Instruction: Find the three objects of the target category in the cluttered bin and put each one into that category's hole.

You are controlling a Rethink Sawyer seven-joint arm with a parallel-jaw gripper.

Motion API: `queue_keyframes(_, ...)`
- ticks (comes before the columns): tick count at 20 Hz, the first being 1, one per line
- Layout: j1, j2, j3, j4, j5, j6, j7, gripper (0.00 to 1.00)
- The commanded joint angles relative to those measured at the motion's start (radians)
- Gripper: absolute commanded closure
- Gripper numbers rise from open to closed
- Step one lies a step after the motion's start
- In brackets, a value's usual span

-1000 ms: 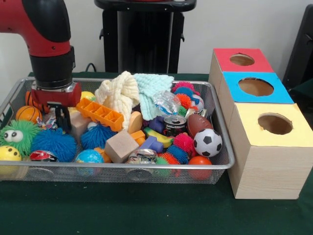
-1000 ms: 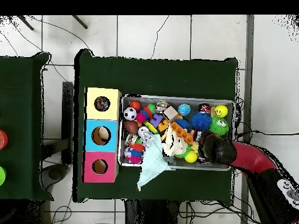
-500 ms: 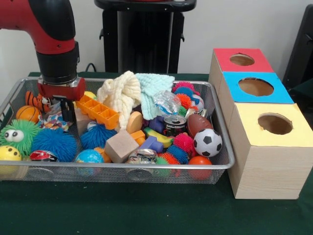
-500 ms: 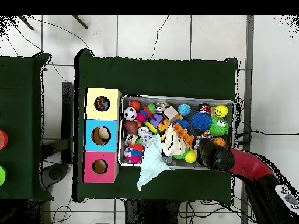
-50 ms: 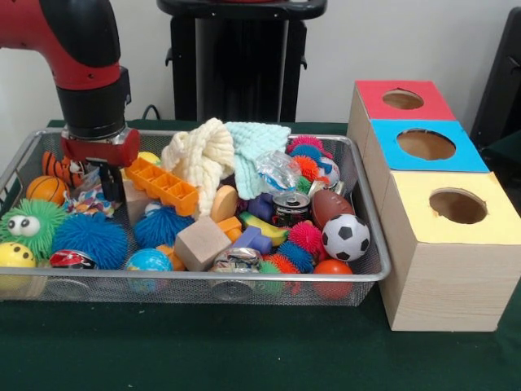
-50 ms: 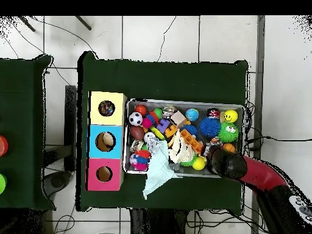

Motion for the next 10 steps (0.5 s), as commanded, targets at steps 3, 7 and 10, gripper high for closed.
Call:
queue_keyframes(3, -0.018, 0.106, 0.003, 0.112, 0.015, 0.094, 0.051, 1.0)
queue_keyframes(7, -0.005, 0.093, -0.002, 0.111, 0.018, 0.095, 0.053, 1.0)
queue_keyframes(10, -0.013, 0.093, 0.007, 0.108, -0.001, 0.004, 0.069, 1.0)
